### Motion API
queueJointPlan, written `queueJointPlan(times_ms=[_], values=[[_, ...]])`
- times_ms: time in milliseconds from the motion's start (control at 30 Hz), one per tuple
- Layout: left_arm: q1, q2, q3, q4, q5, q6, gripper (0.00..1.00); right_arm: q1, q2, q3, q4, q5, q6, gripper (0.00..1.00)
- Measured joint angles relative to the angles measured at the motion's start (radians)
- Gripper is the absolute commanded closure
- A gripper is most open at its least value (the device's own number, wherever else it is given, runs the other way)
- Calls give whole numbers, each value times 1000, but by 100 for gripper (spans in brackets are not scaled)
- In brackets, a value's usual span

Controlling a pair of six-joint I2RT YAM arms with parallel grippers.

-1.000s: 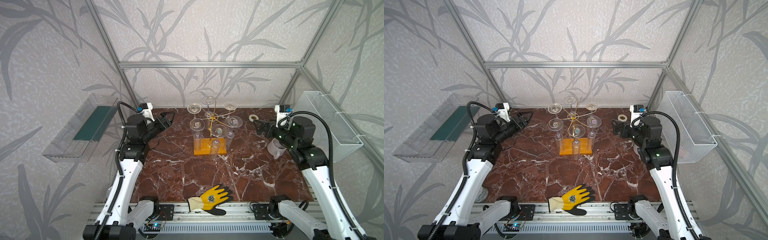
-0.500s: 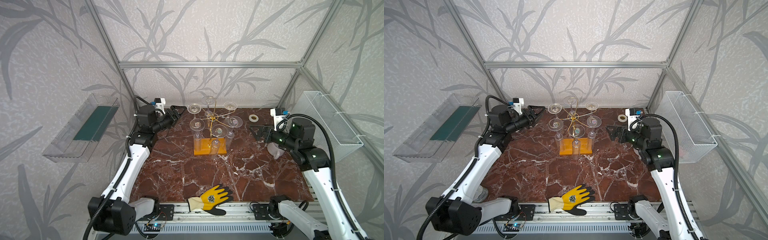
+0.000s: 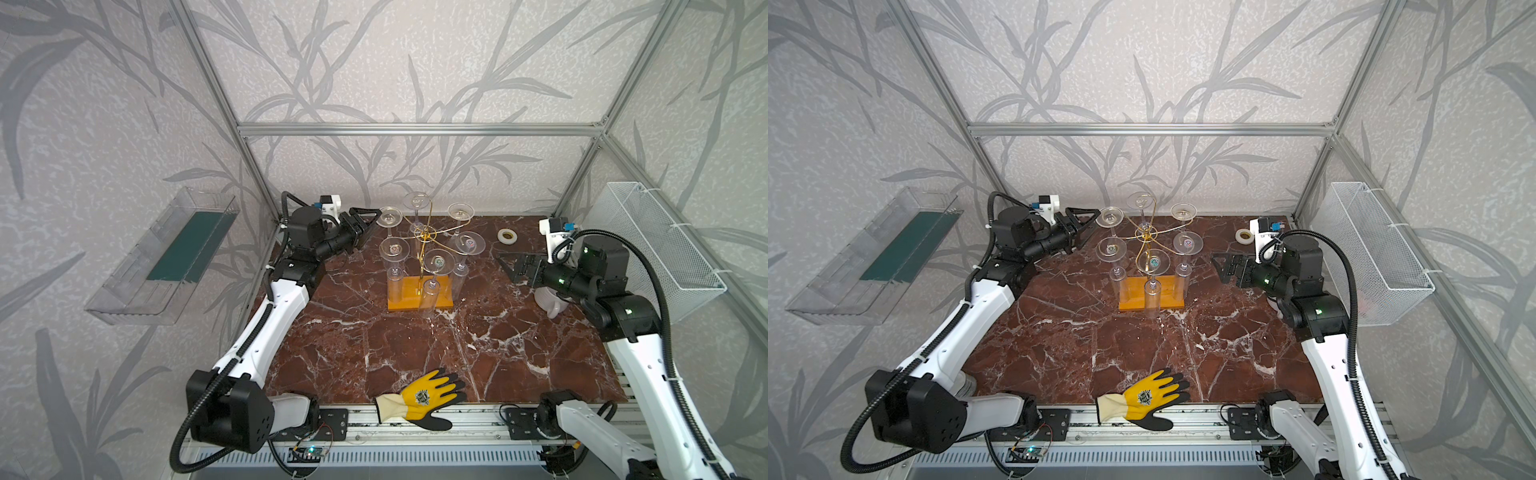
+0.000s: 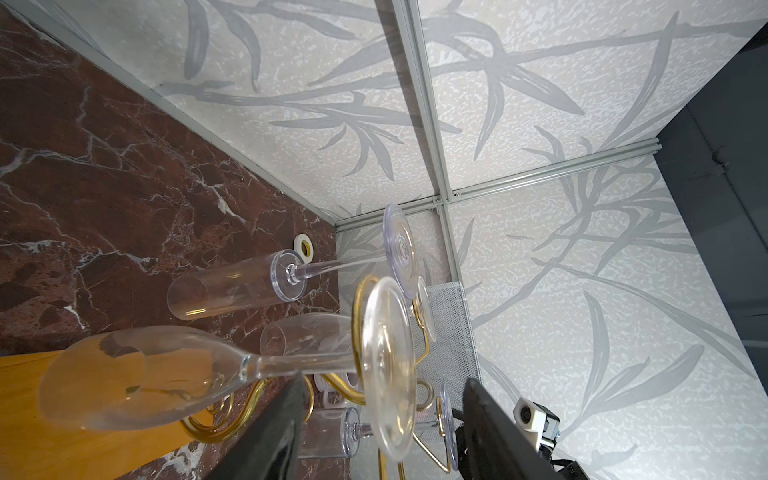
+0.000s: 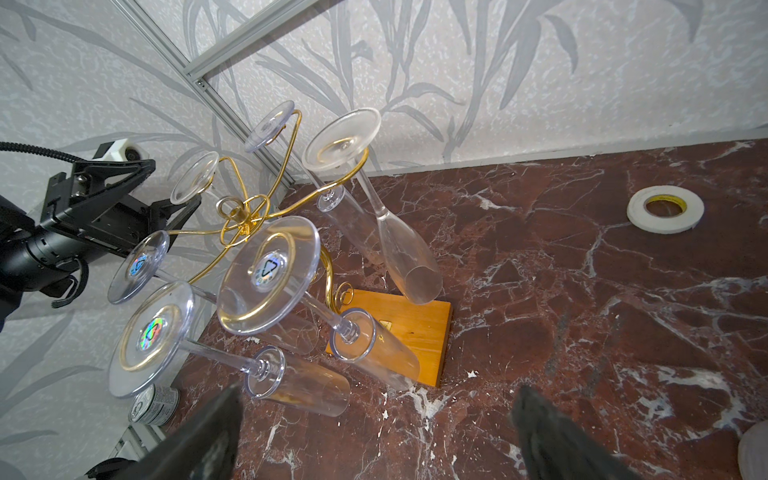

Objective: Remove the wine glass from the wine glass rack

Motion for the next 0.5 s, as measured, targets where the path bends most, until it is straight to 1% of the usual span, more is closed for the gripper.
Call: queueJointPlan(times_ms=[200, 367, 500], values=[[-5, 14, 14, -32, -10, 10, 51, 0, 0, 0, -14, 1, 0, 1], [-6, 18, 21, -59, -14, 19, 62, 0, -2, 0, -22, 2, 4, 1], [-7, 24, 35, -68, -21, 29, 74, 0, -13, -3, -21, 9, 12, 1]])
